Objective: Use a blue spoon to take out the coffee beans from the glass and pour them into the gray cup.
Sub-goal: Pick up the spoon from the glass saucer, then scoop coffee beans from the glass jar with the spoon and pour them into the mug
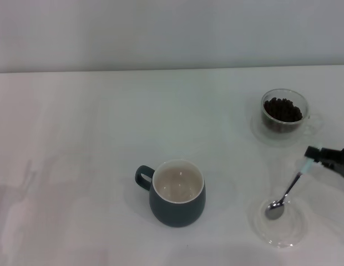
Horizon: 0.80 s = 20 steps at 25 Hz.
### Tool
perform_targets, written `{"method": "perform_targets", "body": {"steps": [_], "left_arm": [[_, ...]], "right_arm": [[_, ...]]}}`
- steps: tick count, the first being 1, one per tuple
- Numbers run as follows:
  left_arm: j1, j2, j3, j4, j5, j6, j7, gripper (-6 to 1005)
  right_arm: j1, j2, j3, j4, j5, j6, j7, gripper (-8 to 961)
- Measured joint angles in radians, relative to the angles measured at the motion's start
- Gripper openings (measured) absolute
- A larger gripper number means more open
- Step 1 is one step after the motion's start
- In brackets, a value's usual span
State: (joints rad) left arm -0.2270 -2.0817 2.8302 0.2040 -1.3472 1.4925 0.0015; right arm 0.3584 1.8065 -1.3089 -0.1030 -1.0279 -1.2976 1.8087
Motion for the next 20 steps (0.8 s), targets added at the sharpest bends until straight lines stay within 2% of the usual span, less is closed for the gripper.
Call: {"method": "perform_targets", "body": {"steps": [7, 14, 17, 20], "left_arm": [[-0.007, 0.000, 0.000, 0.000, -0.004, 0.000, 0.000, 883], [-0.010, 0.000, 0.000, 0.000, -0.005, -0.003, 0.000, 883], [-0.013, 0.000, 0.000, 0.000, -0.006, -0.005, 0.000, 883], [-0.018, 0.000, 0.000, 0.000, -0.007, -0.008, 0.000, 883]], "right_arm": [[-0.021, -0.031, 0.054, -0.040, 0.001, -0.011, 0.000, 150], [-0.039, -0.042, 0.155, -0.098, 0.001, -0.059, -0.003, 147], [-0.047, -0.031, 0.234, -0.151, 0.002, -0.073, -0.030, 146], [-0.047, -0.004, 0.314, -0.218, -0.001, -0.073, -0.090, 146]]}}
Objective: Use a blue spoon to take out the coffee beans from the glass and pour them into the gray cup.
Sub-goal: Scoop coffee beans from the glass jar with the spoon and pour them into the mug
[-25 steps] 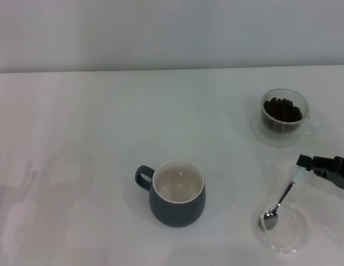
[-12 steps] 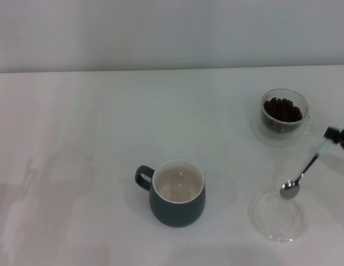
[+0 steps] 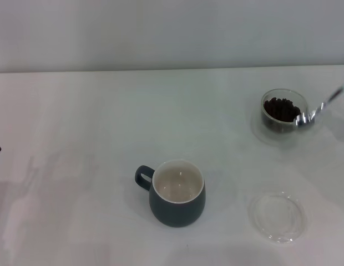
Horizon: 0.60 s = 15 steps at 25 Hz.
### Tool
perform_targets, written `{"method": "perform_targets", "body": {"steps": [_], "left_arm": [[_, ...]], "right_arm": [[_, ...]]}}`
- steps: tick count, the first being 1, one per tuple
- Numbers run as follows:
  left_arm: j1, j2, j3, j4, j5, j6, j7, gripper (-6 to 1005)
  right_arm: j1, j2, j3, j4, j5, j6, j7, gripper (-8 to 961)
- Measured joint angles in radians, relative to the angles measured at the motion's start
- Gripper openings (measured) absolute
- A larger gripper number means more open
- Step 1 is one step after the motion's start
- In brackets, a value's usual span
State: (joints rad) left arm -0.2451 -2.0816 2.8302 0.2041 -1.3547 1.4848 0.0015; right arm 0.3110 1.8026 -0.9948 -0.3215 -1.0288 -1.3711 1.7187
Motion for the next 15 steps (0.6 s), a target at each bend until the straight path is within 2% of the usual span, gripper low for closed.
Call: {"method": "perform_targets", "body": {"steps": [3, 10, 15], "left_arm": [[-0.005, 0.000, 0.000, 0.000, -0.018, -0.009, 0.000, 883], [-0.024, -0.001, 0.000, 0.000, -0.053, -0.068, -0.071, 883], [-0.027, 0.000, 0.000, -0.002, -0.081, -0.074, -0.114, 883]], "right_arm": [[0.018, 0.024, 0.046, -0.062, -0.005, 0.012, -0.091, 147], [0.077, 0.030, 0.053, -0.102, -0.013, 0.079, -0.253, 148], [0.109, 0.053, 0.049, -0.116, -0.065, 0.147, -0.391, 148]]}}
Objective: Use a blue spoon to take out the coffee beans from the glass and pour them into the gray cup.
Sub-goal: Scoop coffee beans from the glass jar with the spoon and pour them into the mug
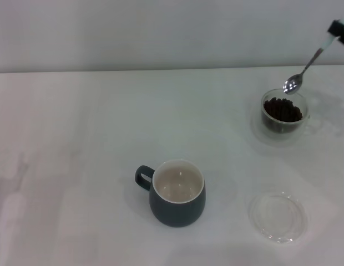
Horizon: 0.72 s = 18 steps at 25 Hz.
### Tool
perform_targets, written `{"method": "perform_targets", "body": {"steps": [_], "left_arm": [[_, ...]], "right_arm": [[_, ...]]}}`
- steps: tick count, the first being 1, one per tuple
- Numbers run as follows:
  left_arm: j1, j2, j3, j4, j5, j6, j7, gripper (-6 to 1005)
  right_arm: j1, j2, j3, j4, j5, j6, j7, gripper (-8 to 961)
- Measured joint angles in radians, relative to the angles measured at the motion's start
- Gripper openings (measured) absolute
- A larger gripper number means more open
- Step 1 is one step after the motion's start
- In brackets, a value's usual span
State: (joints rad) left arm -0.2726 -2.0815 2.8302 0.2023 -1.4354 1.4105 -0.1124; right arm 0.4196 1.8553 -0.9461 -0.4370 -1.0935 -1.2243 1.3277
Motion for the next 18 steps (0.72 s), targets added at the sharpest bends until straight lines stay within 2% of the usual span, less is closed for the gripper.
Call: {"method": "perform_targets", "body": {"steps": [5, 18], "left_arm": [[-0.008, -0.001, 0.000, 0.000, -0.012, -0.001, -0.003, 883], [-0.032, -0.001, 0.000, 0.000, -0.013, -0.005, -0.003, 883]], "right_arm": [[0.009, 0.028, 0.000, -0.037, -0.053, 0.067, -0.075, 149], [0.030, 0.033, 0.001, -0.043, -0.134, 0.115, -0.124, 150]]}}
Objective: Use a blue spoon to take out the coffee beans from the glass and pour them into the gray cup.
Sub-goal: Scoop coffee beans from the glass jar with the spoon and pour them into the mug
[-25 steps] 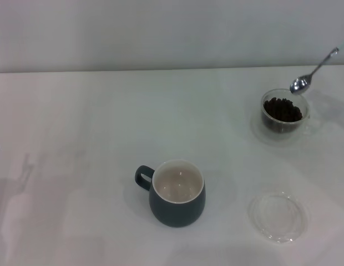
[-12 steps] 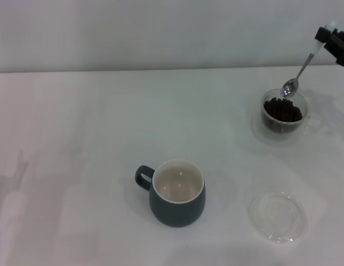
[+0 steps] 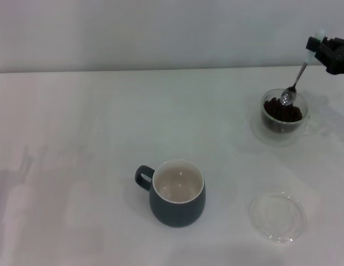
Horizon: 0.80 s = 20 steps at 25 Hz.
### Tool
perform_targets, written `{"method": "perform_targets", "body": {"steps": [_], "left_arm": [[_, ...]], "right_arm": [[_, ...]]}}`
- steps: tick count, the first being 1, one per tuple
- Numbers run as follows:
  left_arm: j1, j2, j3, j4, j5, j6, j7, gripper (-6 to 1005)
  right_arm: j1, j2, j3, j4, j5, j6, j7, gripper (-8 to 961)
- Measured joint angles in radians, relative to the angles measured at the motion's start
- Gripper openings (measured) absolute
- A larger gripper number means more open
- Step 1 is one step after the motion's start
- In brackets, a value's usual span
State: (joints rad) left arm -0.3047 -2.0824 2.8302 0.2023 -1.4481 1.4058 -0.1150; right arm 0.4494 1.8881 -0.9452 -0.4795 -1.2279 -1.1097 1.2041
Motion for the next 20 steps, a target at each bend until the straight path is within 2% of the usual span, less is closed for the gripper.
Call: {"method": "perform_targets", "body": {"steps": [9, 14, 20], "left_arm": [[-0.023, 0.001, 0.000, -0.013, 0.000, -0.023, 0.000, 883], [-0.033, 0.001, 0.000, -0.022, 0.000, -0.024, 0.000, 883], [-0.038, 0.001, 0.000, -0.026, 0.000, -0.024, 0.000, 882]], "right_arm": [[-0.003, 0.023, -0.002, 0.006, -0.026, 0.012, -0.022, 151], [-0.009, 0.043, 0.000, 0.010, -0.033, 0.034, -0.018, 152], [-0.014, 0.047, 0.008, 0.013, -0.031, 0.073, 0.053, 152]]}}
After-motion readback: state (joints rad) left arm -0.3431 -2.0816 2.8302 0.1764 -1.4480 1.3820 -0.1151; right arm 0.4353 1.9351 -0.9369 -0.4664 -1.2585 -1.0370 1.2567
